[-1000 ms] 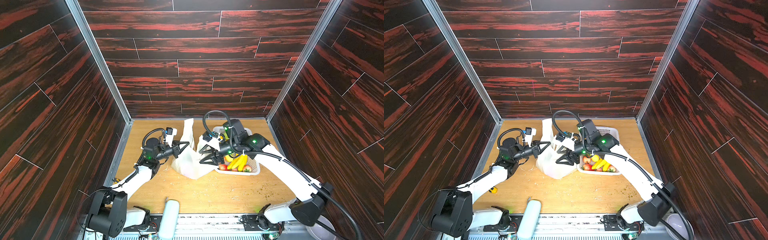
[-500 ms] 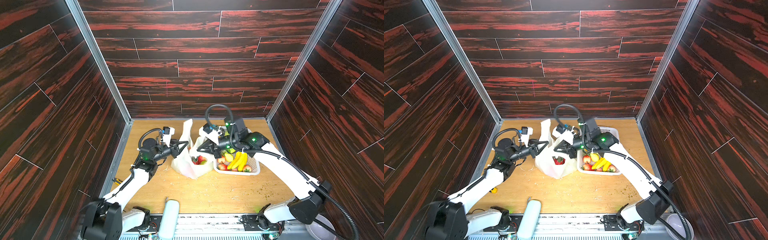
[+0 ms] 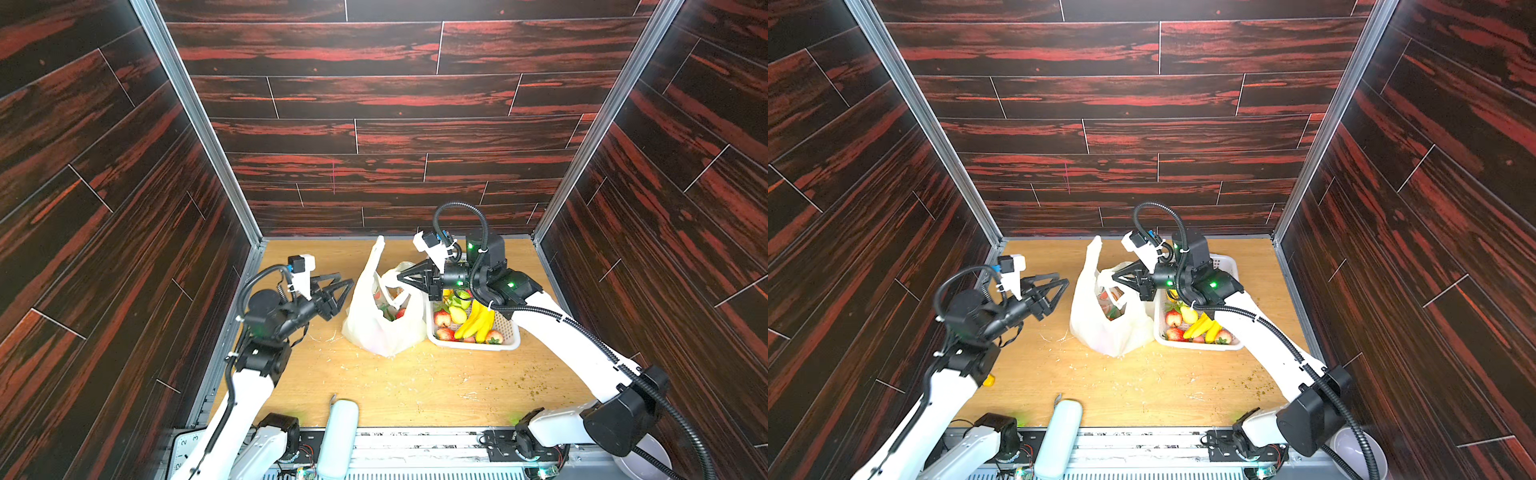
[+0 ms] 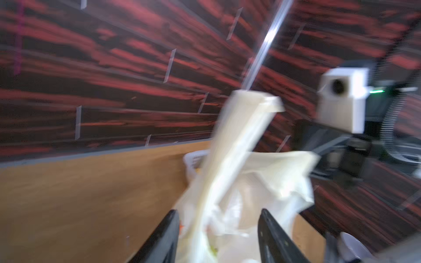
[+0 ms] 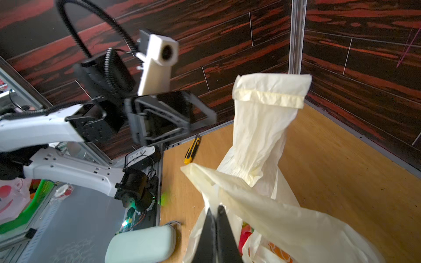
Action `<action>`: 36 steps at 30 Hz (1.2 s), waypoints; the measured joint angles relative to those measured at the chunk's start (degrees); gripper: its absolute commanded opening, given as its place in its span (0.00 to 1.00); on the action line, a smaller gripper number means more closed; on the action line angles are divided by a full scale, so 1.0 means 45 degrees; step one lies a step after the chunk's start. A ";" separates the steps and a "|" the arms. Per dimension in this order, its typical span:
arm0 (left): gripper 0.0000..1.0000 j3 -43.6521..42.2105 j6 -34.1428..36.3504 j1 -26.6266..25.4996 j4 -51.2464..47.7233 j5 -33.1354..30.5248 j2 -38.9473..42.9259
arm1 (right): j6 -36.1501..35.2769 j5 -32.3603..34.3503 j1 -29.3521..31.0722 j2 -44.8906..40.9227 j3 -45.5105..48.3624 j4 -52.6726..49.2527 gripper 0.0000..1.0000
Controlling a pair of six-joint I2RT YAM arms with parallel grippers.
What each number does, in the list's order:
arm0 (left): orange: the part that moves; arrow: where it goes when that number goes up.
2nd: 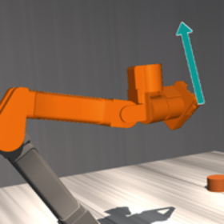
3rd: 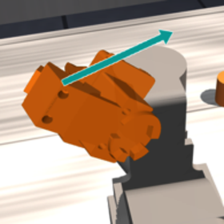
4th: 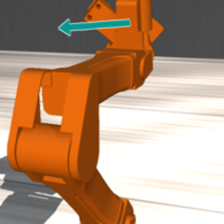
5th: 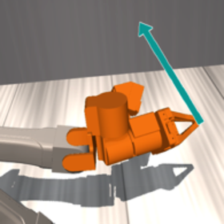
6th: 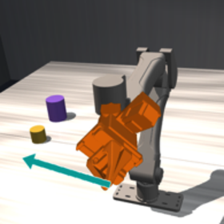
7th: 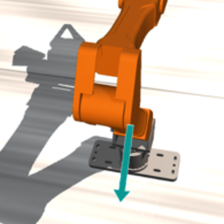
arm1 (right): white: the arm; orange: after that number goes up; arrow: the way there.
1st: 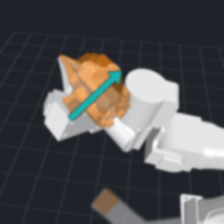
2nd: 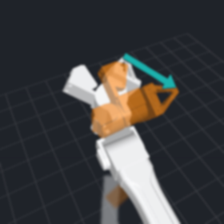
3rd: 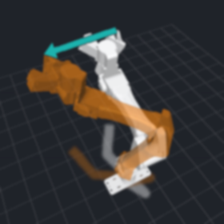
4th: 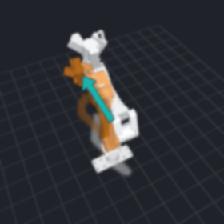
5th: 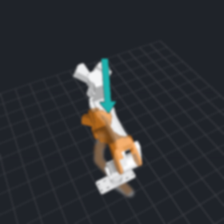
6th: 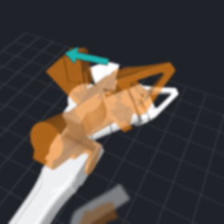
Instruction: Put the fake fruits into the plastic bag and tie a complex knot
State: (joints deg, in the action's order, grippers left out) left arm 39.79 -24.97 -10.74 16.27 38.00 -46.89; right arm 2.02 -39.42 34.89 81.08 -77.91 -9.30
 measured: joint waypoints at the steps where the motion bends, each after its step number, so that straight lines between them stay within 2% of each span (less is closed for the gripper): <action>1: 0.61 0.0053 -0.0015 -0.0345 -0.0053 0.0019 0.0214 | 0.0117 -0.0058 0.0000 -0.0005 0.0078 0.0146 0.00; 5: 0.61 0.0559 0.0000 -0.1991 -0.0121 0.0039 0.0311 | 0.0418 -0.0379 0.0000 -0.0073 0.0369 0.0612 0.00; 7: 0.61 0.0899 -0.0015 -0.2433 -0.0078 0.0034 -0.0034 | 0.0491 -0.0476 0.0000 -0.0126 0.0442 0.0748 0.00; 16: 0.61 0.1554 -0.0029 -0.3419 0.0078 -0.0408 -0.2341 | 0.0665 -0.0869 0.0000 -0.0248 0.0495 0.0889 0.00; 18: 0.58 0.1554 -0.0029 -0.3478 0.0102 -0.0466 -0.2555 | 0.0695 -0.0923 0.0000 -0.0262 0.0495 0.0933 0.00; 23: 0.39 0.1608 -0.0107 -0.3555 0.0350 -0.0457 -0.2715 | 0.0738 -0.1025 0.0000 -0.0262 0.0495 0.0942 0.00; 26: 0.24 0.1685 -0.0019 -0.3560 0.0481 -0.0500 -0.2735 | 0.0729 -0.1054 0.0000 -0.0262 0.0495 0.0918 0.00; 28: 0.09 0.1700 0.0063 -0.3560 0.0554 -0.0593 -0.2730 | 0.0685 -0.1054 0.0000 -0.0262 0.0495 0.0865 0.00; 30: 0.00 0.1724 0.0121 -0.3570 0.0515 -0.0670 -0.2725 | 0.0607 -0.1044 -0.0005 -0.0262 0.0495 0.0719 0.13; 36: 0.00 0.2584 0.1127 -0.3614 -0.1593 -0.0971 -0.2380 | -0.0238 -0.1010 -0.0646 -0.0709 0.0491 -0.0248 0.53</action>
State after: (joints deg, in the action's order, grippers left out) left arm 51.42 -19.90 -27.00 9.10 33.63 -57.60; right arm 0.95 -43.97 31.99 77.89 -75.70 -10.41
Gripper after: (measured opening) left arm 0.047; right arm 0.441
